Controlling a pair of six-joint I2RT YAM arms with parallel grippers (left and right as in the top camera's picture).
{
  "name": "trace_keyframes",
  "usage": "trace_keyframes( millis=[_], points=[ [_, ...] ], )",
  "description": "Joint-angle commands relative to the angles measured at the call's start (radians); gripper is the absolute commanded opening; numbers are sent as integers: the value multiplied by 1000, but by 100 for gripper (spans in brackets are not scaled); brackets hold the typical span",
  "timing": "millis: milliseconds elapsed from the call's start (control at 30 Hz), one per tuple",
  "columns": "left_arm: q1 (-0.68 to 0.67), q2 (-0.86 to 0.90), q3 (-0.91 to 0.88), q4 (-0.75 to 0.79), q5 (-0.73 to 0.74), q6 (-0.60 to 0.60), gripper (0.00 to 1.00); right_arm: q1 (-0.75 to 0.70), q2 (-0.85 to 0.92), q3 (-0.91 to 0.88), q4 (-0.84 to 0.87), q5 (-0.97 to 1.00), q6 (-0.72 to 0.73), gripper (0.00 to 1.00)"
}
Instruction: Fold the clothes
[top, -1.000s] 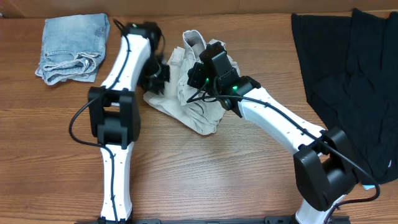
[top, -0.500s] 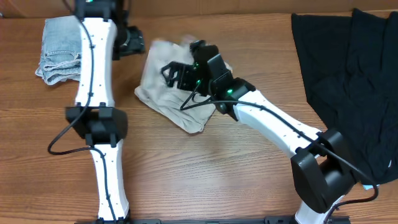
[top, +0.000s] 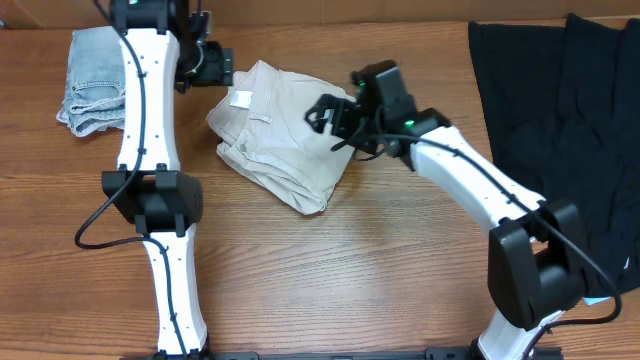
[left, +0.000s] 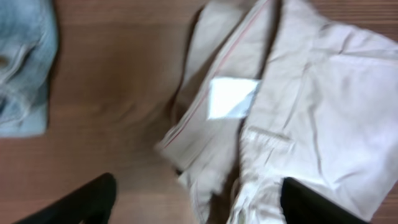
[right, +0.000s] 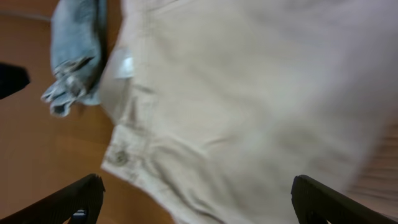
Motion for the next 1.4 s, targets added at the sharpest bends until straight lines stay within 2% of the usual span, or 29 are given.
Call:
trace_keyframes(
  millis=[0,67,233,533,733,867,1100,1167,1200,1233,1300,1367],
  points=[
    [-31,-2,-92,54,25,167,96,-62,-3,19,-57,-19,-5,100],
    [-32,-2,-150,87,23,215,100,-93,-3,19,-92,-44,-45,100],
    [-31,-2,-265,153,27,263,100,-143,-3,19,-158,-69,-143,100],
    [-31,0,-455,332,31,299,100,-168,-3,19,-262,-17,-188,100],
    [-31,2,-514,429,127,299,100,-176,-3,19,-311,6,-191,100],
    [-34,3,-575,440,162,299,100,-176,-3,19,-350,11,-192,100],
    [-62,3,-640,311,188,322,99,-176,-3,19,-403,45,-192,100],
    [-82,3,-657,285,206,321,81,-176,-3,19,-403,44,-192,100],
    [-91,3,-660,279,220,320,59,-176,-3,19,-402,44,-192,100],
    [-100,3,-663,273,247,316,42,-176,-3,19,-398,44,-192,100],
    [-121,3,-669,267,299,306,31,-176,-3,19,-391,43,-189,100],
    [-144,3,-673,269,321,285,28,-174,-3,19,-383,44,-160,100]
  ],
)
